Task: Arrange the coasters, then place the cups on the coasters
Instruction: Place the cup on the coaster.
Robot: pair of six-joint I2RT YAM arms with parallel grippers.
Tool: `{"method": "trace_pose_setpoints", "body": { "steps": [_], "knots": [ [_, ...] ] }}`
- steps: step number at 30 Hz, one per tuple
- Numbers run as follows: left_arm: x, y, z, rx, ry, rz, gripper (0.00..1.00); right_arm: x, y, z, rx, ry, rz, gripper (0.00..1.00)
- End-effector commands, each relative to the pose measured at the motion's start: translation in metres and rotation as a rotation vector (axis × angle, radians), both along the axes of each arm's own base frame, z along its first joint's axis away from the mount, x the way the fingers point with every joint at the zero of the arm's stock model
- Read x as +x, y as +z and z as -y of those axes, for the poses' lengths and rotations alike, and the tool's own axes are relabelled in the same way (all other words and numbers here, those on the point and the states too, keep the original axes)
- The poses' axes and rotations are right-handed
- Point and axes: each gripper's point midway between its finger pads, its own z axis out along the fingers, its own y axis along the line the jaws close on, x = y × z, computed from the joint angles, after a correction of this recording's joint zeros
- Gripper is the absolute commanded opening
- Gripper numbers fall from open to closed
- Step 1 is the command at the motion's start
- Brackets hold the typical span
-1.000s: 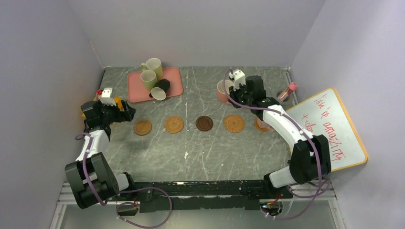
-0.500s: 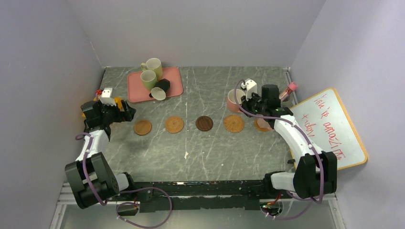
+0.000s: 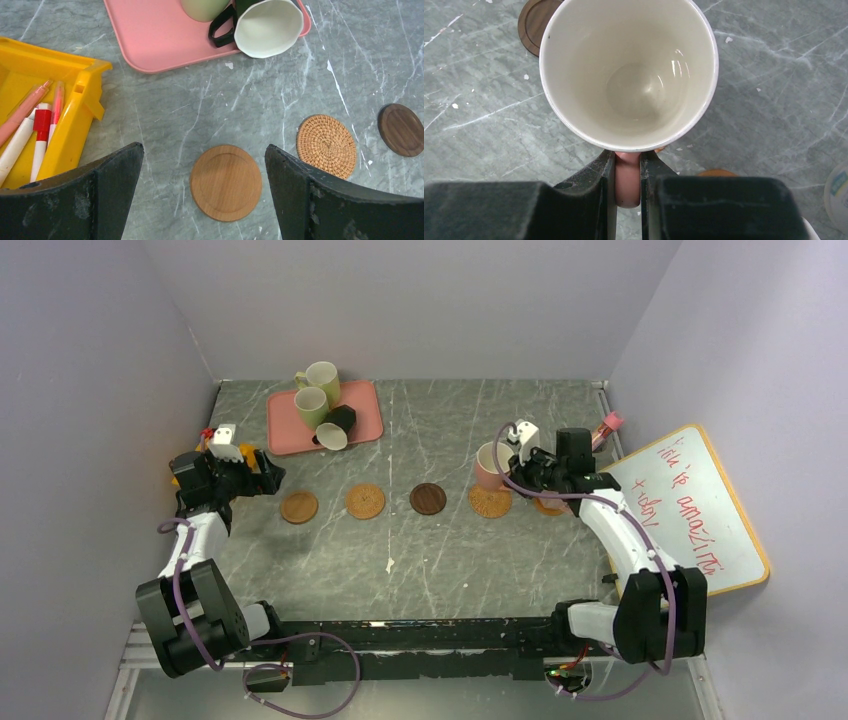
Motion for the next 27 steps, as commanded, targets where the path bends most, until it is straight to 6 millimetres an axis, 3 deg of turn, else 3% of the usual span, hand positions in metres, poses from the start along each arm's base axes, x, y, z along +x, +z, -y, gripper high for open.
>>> {"method": "trace_pose_setpoints", "body": {
  "steps": [1, 14, 27],
  "knots": [
    [0.004, 0.012, 0.003, 0.000, -0.033, 0.042, 0.96, 0.015, 0.024, -0.010, 0.070, 0.078, 0.118, 0.00],
    [0.006, 0.007, 0.002, -0.008, -0.035, 0.028, 0.96, 0.029, 0.005, 0.001, 0.110, 0.012, 0.054, 0.02],
    [0.005, 0.008, 0.002, -0.004, -0.035, 0.031, 0.96, 0.022, -0.004, 0.004, 0.089, 0.019, 0.030, 0.02]
  ]
}}
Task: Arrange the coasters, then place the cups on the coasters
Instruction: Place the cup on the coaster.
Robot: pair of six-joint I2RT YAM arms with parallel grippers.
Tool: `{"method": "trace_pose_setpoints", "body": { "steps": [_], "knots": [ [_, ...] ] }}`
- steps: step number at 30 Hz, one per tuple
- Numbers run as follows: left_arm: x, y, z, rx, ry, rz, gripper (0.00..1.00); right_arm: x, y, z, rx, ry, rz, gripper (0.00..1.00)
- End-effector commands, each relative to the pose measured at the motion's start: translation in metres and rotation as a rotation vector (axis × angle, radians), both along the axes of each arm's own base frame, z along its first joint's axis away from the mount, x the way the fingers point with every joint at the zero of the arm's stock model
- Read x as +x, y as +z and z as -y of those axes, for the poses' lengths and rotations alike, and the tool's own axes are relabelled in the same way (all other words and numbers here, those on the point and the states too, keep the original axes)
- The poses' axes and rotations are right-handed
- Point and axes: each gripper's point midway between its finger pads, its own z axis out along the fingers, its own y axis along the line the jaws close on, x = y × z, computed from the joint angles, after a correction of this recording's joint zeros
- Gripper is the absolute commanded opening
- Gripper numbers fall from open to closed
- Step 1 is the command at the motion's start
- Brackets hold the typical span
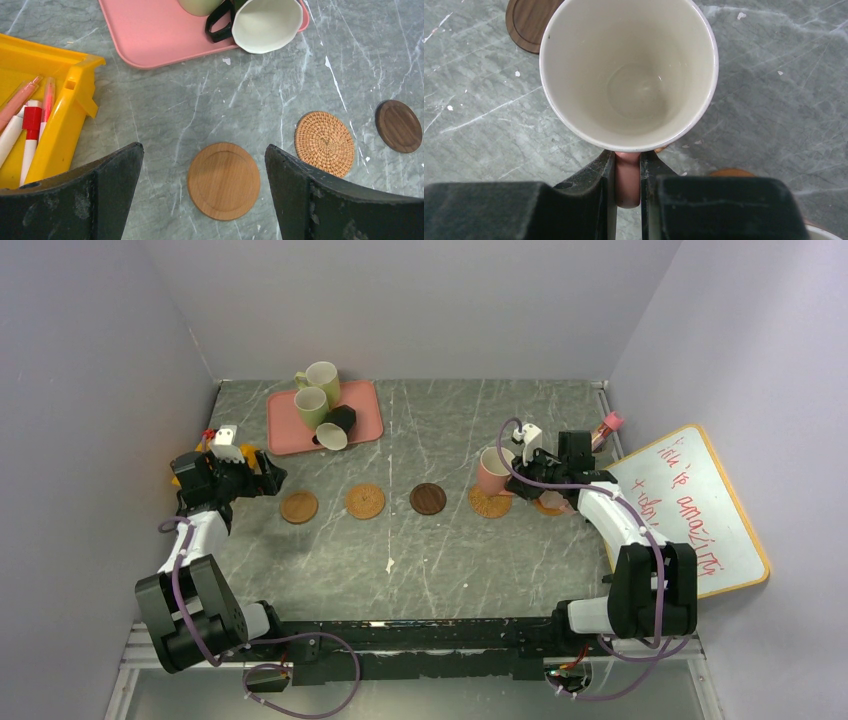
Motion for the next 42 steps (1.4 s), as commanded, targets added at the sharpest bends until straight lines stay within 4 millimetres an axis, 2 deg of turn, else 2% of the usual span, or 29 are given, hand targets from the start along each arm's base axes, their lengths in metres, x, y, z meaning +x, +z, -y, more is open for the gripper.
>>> {"method": "trace_pose_setpoints", "body": {
  "steps": [1, 10, 16, 34, 42],
  "knots": [
    [0.005, 0.014, 0.000, 0.012, -0.019, 0.047, 0.96, 0.014, 0.025, -0.005, 0.026, 0.045, 0.129, 0.02],
    [0.006, 0.014, 0.000, 0.009, -0.022, 0.045, 0.96, 0.012, 0.009, -0.004, 0.011, 0.053, 0.107, 0.02],
    [0.006, 0.013, 0.000, 0.010, -0.020, 0.043, 0.96, 0.010, 0.009, -0.003, 0.000, 0.062, 0.114, 0.02],
    [0.006, 0.013, 0.000, 0.007, -0.026, 0.042, 0.96, 0.006, -0.012, -0.001, -0.013, 0.067, 0.097, 0.03],
    [0.005, 0.014, 0.001, 0.005, -0.026, 0.043, 0.96, 0.006, -0.012, 0.000, -0.017, 0.063, 0.106, 0.05]
  ]
}}
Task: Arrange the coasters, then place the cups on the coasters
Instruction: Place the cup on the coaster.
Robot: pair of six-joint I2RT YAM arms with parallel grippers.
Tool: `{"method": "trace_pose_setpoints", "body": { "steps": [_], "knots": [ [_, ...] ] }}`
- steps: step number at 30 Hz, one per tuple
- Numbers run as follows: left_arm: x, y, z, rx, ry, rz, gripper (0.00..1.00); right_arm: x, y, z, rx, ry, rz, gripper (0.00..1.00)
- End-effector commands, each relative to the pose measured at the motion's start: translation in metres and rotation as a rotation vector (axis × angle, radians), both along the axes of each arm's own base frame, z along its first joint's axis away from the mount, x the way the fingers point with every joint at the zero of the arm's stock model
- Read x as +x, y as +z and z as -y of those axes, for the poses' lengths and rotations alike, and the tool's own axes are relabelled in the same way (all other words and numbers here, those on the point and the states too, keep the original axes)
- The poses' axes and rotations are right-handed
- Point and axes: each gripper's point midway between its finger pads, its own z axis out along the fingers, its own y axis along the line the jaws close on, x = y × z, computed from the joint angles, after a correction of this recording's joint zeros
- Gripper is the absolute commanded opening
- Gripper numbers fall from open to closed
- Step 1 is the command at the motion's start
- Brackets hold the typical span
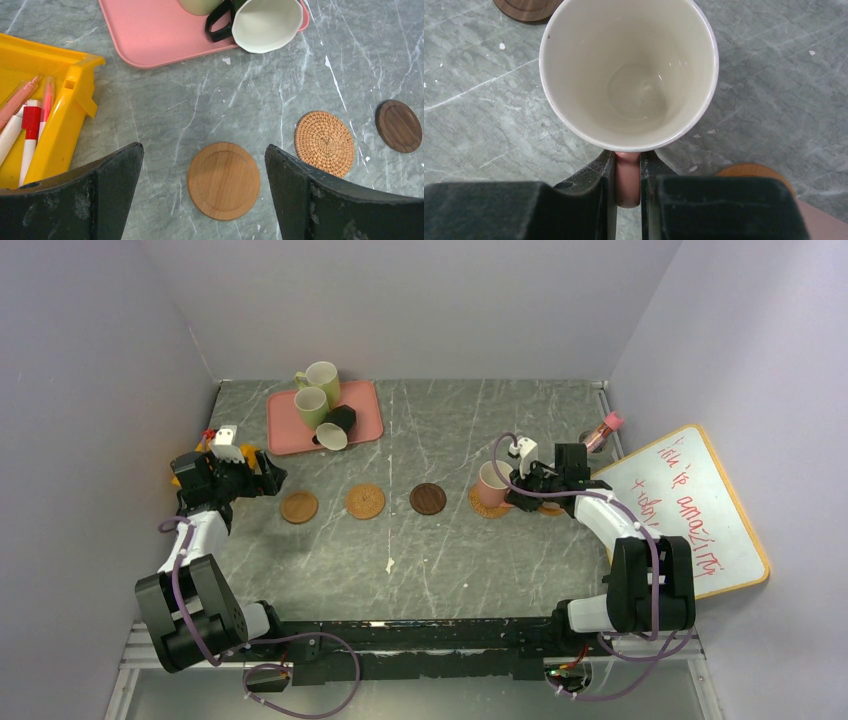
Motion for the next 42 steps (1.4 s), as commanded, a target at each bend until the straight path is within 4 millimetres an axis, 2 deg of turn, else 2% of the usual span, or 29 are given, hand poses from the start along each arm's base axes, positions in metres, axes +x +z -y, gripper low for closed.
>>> {"method": "trace_pose_setpoints", "body": {
  "steps": [1, 10, 28, 42],
  "knots": [
    [0.006, 0.014, 0.000, 0.006, -0.025, 0.043, 0.96, 0.019, 0.022, -0.004, 0.018, 0.033, 0.134, 0.05],
    [0.006, 0.013, 0.001, 0.002, -0.029, 0.041, 0.96, 0.017, 0.019, -0.003, 0.003, 0.042, 0.136, 0.09],
    [0.006, 0.013, 0.001, 0.004, -0.033, 0.041, 0.96, 0.005, 0.015, -0.005, 0.004, 0.078, 0.109, 0.23],
    [0.005, 0.013, 0.001, 0.005, -0.033, 0.040, 0.96, -0.002, 0.016, -0.007, 0.007, 0.098, 0.106, 0.25]
  ]
}}
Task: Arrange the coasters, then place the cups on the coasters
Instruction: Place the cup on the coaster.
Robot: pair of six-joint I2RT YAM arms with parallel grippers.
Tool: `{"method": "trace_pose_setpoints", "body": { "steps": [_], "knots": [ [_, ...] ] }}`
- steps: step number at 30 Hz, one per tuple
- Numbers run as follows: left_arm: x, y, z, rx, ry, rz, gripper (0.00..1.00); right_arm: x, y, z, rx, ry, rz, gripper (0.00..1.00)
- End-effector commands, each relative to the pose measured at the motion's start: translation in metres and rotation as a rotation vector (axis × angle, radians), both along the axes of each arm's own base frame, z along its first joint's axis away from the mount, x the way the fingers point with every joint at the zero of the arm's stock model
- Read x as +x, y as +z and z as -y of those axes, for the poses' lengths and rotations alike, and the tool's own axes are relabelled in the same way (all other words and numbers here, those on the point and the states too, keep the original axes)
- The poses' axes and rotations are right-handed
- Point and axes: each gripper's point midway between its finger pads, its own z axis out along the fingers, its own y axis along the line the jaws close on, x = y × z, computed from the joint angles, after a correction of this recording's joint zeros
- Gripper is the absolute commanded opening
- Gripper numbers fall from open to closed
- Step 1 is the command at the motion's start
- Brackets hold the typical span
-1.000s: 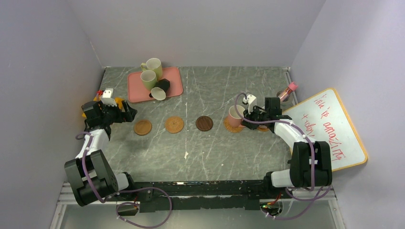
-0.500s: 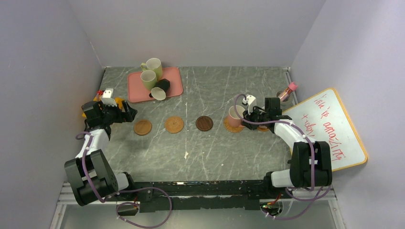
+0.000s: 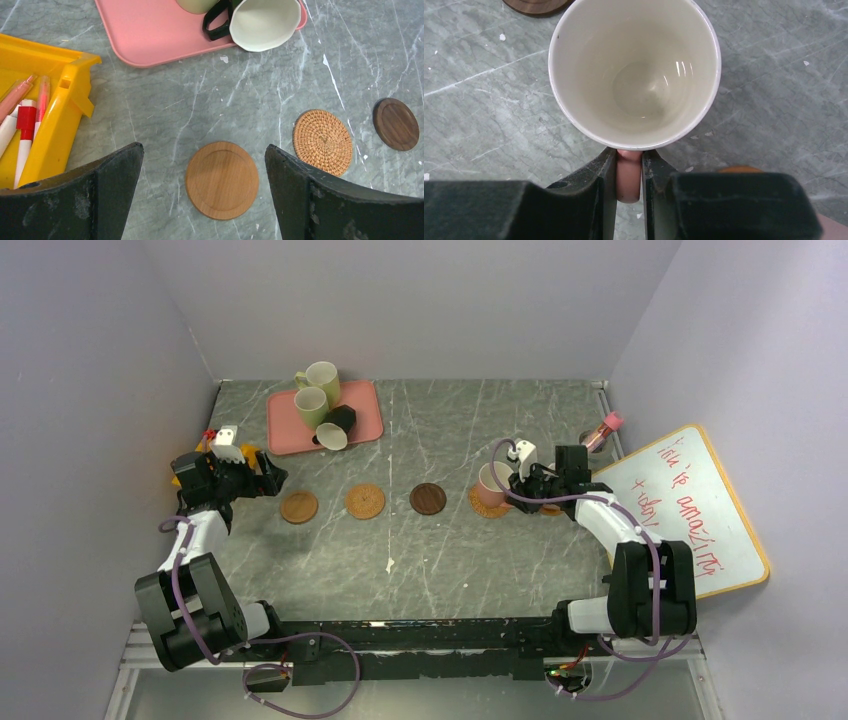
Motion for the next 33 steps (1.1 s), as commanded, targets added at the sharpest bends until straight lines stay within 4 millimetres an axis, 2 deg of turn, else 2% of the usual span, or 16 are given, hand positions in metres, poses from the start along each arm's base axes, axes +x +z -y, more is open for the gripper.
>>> {"method": "trace_pose_setpoints", "body": {
  "steps": [1, 16, 21, 29, 33],
  "knots": [
    [0.0055, 0.0150, -0.0004, 0.012, -0.023, 0.045, 0.96, -0.0001, 0.0153, -0.0080, 0.034, 0.055, 0.059, 0.25],
    [0.0052, 0.0155, 0.0000, 0.013, -0.023, 0.046, 0.96, -0.0061, 0.0166, -0.0076, 0.024, 0.070, 0.058, 0.25],
    [0.0051, 0.0155, -0.0002, 0.014, -0.022, 0.046, 0.96, -0.0054, 0.0169, -0.0062, 0.016, 0.067, 0.060, 0.32],
    [0.0052, 0.0151, -0.0003, 0.013, -0.022, 0.045, 0.96, -0.0045, 0.0156, -0.0035, -0.004, 0.067, 0.052, 0.56],
    [0.0054, 0.0150, -0.0001, 0.012, -0.024, 0.044, 0.96, -0.0043, 0.0193, -0.0011, -0.019, 0.063, 0.062, 0.74]
  ]
}}
